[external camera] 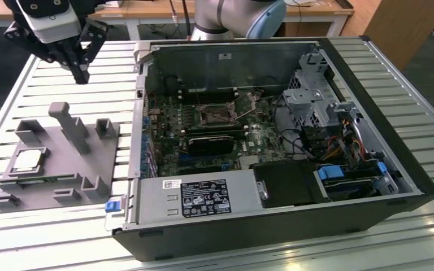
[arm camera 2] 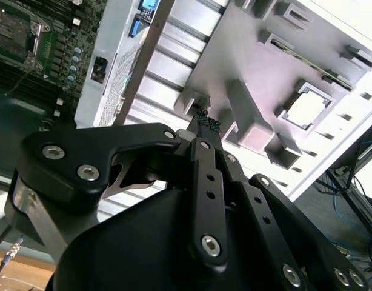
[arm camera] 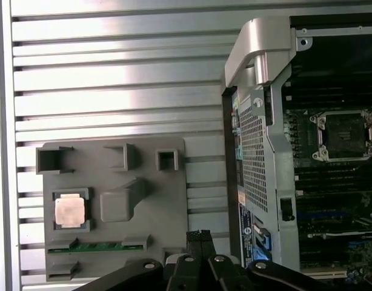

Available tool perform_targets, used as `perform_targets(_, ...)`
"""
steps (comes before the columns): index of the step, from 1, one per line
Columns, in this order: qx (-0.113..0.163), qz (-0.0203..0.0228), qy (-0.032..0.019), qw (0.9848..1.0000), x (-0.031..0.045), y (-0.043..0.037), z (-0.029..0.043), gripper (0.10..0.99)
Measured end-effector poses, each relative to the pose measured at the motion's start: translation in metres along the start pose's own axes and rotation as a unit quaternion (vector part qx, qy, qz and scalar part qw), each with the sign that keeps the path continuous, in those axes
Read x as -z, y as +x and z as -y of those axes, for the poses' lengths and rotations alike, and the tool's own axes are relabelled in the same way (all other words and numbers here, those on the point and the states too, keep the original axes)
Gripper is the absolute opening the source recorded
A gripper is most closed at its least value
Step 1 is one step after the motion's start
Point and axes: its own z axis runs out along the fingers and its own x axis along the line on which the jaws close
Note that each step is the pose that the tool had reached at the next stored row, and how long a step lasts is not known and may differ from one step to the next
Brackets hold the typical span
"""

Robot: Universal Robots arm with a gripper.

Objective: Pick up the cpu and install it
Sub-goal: 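Reach for the cpu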

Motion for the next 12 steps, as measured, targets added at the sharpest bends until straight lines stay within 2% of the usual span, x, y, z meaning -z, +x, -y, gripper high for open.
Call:
perform_targets(5,0.0,-0.0005,0.0,1.0,-0.0003,0.0054,0.0004,0.106)
perform_targets(12,0.0,-0.0013,0.0001,1.0,-0.0008,0.0168,0.0013,0.106)
